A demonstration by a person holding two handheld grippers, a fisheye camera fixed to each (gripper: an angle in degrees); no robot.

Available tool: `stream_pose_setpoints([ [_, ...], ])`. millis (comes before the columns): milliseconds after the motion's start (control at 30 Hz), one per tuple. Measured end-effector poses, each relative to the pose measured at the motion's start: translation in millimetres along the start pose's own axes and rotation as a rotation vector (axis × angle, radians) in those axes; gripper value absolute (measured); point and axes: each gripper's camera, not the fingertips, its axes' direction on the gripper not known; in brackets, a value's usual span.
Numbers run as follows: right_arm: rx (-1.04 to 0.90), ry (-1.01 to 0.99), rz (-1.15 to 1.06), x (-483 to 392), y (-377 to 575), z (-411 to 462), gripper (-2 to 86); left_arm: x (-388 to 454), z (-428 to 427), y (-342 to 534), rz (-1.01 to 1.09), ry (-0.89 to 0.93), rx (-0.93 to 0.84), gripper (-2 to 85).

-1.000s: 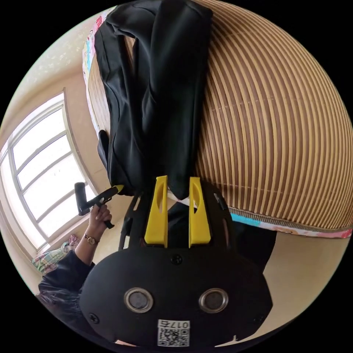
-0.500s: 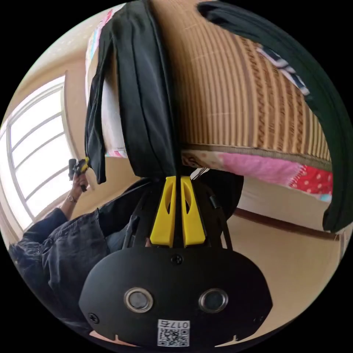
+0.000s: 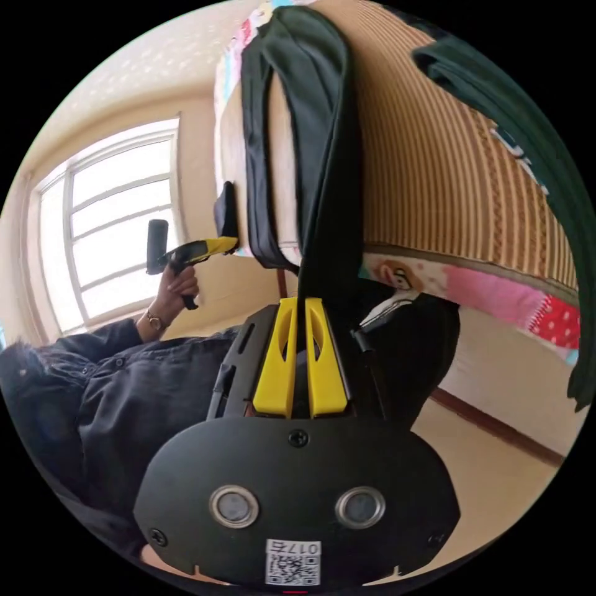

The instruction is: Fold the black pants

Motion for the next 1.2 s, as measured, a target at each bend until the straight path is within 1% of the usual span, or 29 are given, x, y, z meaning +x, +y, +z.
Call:
stream_pose_setpoints([
  [33, -0.012, -0.002, -0.026, -6.5, -1.7, 1.3, 3.0, 10.9, 5.5, -5.8, 0.009, -0.012, -0.013, 13.1],
  [100, -0.068, 0.042, -0.135, -29.8, -11.1, 6.5, 3.2, 46.4, 35.1, -26.7, 0.076, -0.124, -0.111, 14.9],
  [167, -0.097, 0.033, -0.201, -40.6, -17.9, 6.9, 3.4, 57.3, 58.3, -34.6, 0.107, -0.215, -0.183, 14.1],
  [200, -0.108, -0.006, -0.229, -44.3, -21.7, 4.2, 3.6, 57.5, 68.8, -34.5, 0.117, -0.202, -0.211, 9.5],
  [267, -0.142, -0.038, -0.262, -47.1, -25.7, -1.5, 4.2, 53.3, 71.4, -27.9, 0.13, -0.171, -0.189, 4.9],
  [333, -0.327, -0.011, -0.31, -46.0, -32.5, -3.0, 5.2, 44.0, 66.9, -18.5, 0.114, -0.152, -0.158, 3.1],
  [367, -0.506, 0.023, -0.28, -40.1, -42.8, -6.0, 6.0, 34.5, 63.2, -12.6, 0.078, -0.137, -0.143, 2.7],
  [400, -0.616, 0.122, -0.232, -33.6, -55.6, -16.4, 6.9, 23.3, 57.2, -6.3, 0.032, -0.107, -0.11, 2.3],
  [433, -0.632, 0.195, -0.221, -31.9, -64.3, -24.9, 7.6, 17.7, 54.2, -3.1, 0.01, -0.085, -0.093, 2.2],
  [467, -0.583, 0.335, -0.211, -31.9, -86.6, -46.0, 8.9, 7.8, 48.9, 3.0, -0.025, -0.038, -0.065, 2.0],
  [500, -0.464, 0.411, -0.2, -33.8, -114.8, -70.7, 11.0, 0.7, 44.9, 8.5, -0.043, -0.004, -0.043, 1.9],
  [533, -0.395, 0.414, -0.187, -34.0, -130.6, -83.3, 12.0, -1.7, 43.5, 10.9, -0.046, 0.005, -0.035, 1.9],
  [567, -0.256, 0.362, -0.158, -31.6, -164.6, -107.1, 13.1, -5.1, 41.3, 15.6, -0.047, 0.01, -0.02, 1.9],
  [600, -0.114, 0.266, -0.125, -23.5, -199.7, -127.4, 13.8, -7.4, 40.0, 19.8, -0.049, 0.009, -0.011, 1.9],
  [633, -0.052, 0.219, -0.107, -17.4, -216.8, -134.9, 14.0, -8.4, 39.3, 21.9, -0.05, 0.012, -0.005, 1.9],
  [667, 0.062, 0.157, -0.049, -1.3, -249.9, -144.8, 14.3, -10.5, 37.8, 26.5, -0.053, 0.033, 0.012, 2.0],
  [700, 0.155, 0.143, 0.033, 17.8, -281.3, -149.5, 14.5, -13.0, 35.8, 31.6, -0.055, 0.072, 0.032, 2.1],
  [733, 0.196, 0.152, 0.07, 26.5, -296.0, -150.7, 14.7, -14.4, 34.6, 34.2, -0.054, 0.093, 0.043, 2.2],
  [800, 0.359, 0.194, 0.192, 51.7, -343.6, -153.7, 15.0, -22.8, 27.8, 44.8, -0.057, 0.168, 0.075, 2.6],
  [900, 0.499, 0.132, 0.226, 62.2, -390.6, -151.1, 14.5, -41.7, 12.4, 57.1, -0.071, 0.262, 0.107, 2.9],
  [933, 0.524, 0.124, 0.229, 63.0, -399.3, -151.1, 14.2, -46.2, 8.7, 59.0, -0.071, 0.281, 0.114, 3.0],
  [1067, 0.605, 0.113, 0.268, 64.2, -446.3, -147.2, 10.2, -87.2, -16.6, 72.3, -0.098, 0.469, 0.163, 3.0],
  [1167, 0.71, 0.084, 0.209, 42.8, -461.4, -141.2, 5.7, -122.5, -35.3, 84.8, -0.122, 0.6, 0.176, 2.9],
  [1200, 0.737, 0.034, 0.15, 30.5, -466.7, -133.6, 4.6, -139.4, -45.4, 92.3, -0.137, 0.65, 0.188, 2.9],
])
